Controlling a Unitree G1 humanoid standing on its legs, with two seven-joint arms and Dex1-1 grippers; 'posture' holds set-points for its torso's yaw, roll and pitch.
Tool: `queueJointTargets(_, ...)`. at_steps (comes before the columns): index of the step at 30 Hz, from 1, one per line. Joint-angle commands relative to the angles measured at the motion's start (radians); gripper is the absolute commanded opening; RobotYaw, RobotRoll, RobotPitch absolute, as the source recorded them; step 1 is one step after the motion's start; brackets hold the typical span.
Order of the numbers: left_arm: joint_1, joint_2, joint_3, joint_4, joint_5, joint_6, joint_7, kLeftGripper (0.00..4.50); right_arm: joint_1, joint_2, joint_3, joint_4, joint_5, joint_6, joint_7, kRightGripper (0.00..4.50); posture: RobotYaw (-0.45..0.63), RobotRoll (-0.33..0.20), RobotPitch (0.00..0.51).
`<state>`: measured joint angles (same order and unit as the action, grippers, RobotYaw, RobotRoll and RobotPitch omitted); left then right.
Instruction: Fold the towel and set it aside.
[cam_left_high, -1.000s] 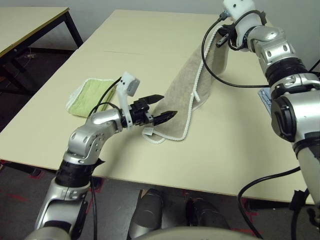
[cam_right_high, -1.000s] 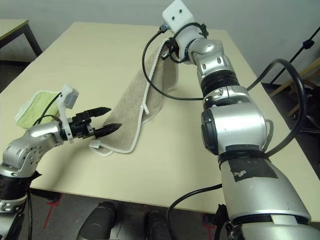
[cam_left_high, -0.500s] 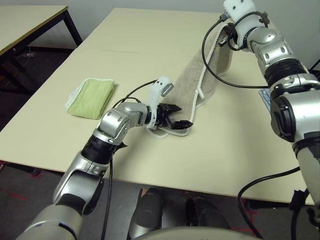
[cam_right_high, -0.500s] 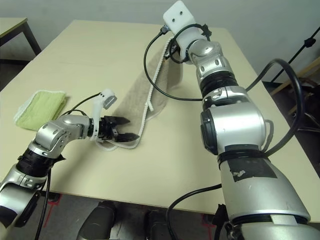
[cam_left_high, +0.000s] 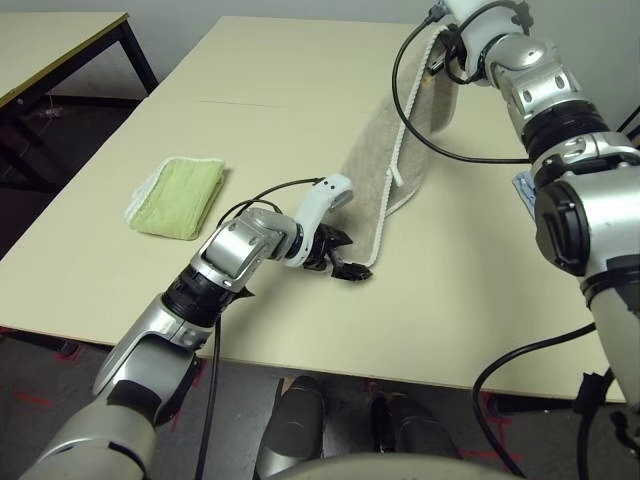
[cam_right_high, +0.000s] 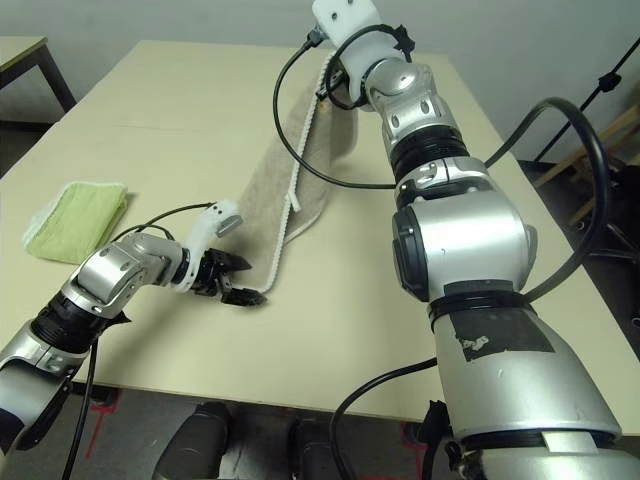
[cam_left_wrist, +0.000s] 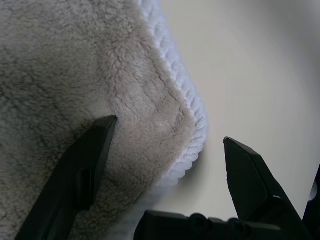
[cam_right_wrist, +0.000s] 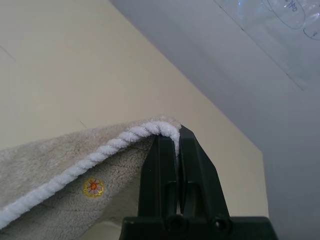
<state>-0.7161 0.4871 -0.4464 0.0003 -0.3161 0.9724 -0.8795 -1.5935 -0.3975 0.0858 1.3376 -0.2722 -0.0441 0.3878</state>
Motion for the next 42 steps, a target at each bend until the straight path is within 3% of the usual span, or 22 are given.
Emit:
queueJointTargets(1, 0.006, -0.025, 0.002, 0.013, 0.011, 0.014, 0.018, 4.50, -0.026, -0.011, -0.009, -0.011, 0.009, -0.007, 0.038, 0.05, 0.23, 0.000, 0.092)
queueJointTargets(7, 0.007, -0.057, -0.004, 0.068, 0.046, 0.008, 0.050, 4.50, -0.028, -0.024, -0.017, -0.015, 0.015, -0.008, 0.058, 0.05, 0.20, 0.000, 0.090)
queueJointTargets(9, 0.016, -0.063, -0.007, 0.067, 0.046, 0.021, 0.053, 4.10, -0.025, -0.028, -0.019, -0.017, 0.017, -0.010, 0.063, 0.00, 0.20, 0.000, 0.089)
queueJointTargets(11, 0.026, -0.070, -0.006, 0.072, 0.054, 0.033, 0.069, 3.58, -0.022, -0.032, -0.021, -0.018, 0.019, -0.011, 0.066, 0.00, 0.19, 0.000, 0.089)
queueJointTargets(21, 0.061, -0.052, -0.016, 0.087, 0.093, 0.001, 0.067, 0.14, -0.005, -0.045, -0.027, -0.024, 0.029, -0.013, 0.100, 0.00, 0.19, 0.000, 0.092)
queueJointTargets(22, 0.065, -0.051, -0.008, 0.086, 0.092, 0.001, 0.067, 0.03, -0.004, -0.046, -0.028, -0.025, 0.031, -0.013, 0.104, 0.00, 0.19, 0.000, 0.092)
queueJointTargets(28, 0.054, -0.011, 0.107, 0.033, 0.032, 0.028, 0.034, 0.03, 0.015, -0.065, -0.026, -0.039, 0.039, -0.015, 0.179, 0.00, 0.19, 0.000, 0.091)
queueJointTargets(35, -0.002, 0.155, 0.308, -0.099, -0.165, 0.172, -0.099, 0.03, 0.073, -0.145, -0.025, -0.079, 0.069, 0.020, 0.436, 0.00, 0.19, 0.000, 0.089)
queueJointTargets(40, -0.056, 0.289, 0.405, -0.061, -0.258, 0.212, -0.189, 0.03, 0.128, -0.213, -0.011, -0.128, 0.094, 0.092, 0.706, 0.00, 0.19, 0.000, 0.089)
queueJointTargets(42, -0.085, 0.324, 0.420, 0.009, -0.245, 0.176, -0.199, 0.03, 0.158, -0.229, 0.001, -0.148, 0.095, 0.113, 0.788, 0.00, 0.19, 0.000, 0.088)
